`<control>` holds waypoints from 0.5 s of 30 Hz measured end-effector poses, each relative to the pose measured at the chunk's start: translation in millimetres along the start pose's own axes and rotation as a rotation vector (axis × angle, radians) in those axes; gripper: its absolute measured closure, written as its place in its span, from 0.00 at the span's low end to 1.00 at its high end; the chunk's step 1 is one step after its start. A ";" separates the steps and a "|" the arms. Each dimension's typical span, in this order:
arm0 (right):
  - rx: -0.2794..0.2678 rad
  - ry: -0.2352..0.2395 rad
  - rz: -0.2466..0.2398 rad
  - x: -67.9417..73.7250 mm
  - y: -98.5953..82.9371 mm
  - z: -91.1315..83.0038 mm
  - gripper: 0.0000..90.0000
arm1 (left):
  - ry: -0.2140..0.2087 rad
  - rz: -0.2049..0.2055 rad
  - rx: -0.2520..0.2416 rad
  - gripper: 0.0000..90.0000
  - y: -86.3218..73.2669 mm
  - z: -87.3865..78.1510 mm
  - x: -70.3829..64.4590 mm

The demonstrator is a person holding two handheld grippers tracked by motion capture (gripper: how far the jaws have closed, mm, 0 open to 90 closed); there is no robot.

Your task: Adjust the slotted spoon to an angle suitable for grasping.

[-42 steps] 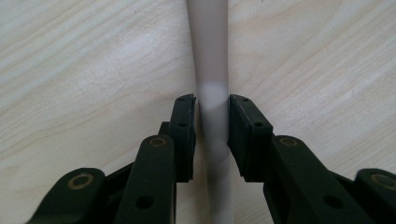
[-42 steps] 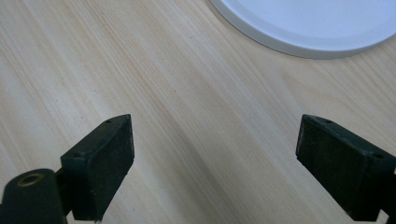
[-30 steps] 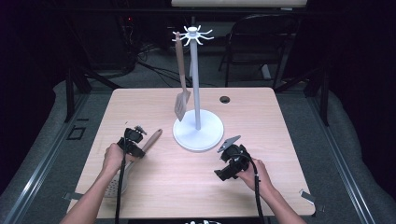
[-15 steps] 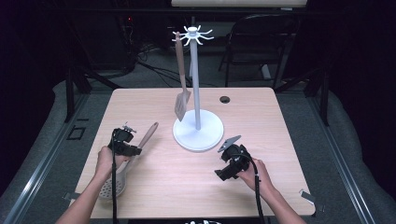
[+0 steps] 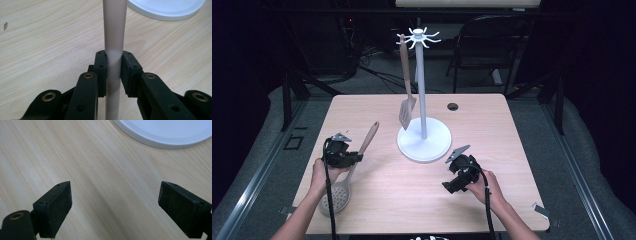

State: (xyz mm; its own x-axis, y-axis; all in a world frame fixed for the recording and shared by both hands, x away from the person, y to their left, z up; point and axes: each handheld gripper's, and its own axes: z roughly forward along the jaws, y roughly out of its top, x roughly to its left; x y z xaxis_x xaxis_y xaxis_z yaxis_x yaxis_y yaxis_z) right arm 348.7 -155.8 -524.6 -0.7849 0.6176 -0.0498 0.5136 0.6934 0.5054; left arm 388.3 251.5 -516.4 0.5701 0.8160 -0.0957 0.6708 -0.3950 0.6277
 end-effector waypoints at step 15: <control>0.008 -0.001 -0.002 -0.3 0.2 1.2 0.12 | -0.005 0.018 -0.120 0.84 -1.6 -7.5 -6.7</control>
State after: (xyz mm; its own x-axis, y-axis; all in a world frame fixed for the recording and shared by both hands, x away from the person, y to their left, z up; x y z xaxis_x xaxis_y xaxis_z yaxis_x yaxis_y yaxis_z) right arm 349.5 -155.4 -525.5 -0.7857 0.6164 -0.0514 0.5148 0.6977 0.4982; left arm 379.9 249.8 -511.0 0.5843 0.8068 -0.0870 0.5990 -0.3565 0.7170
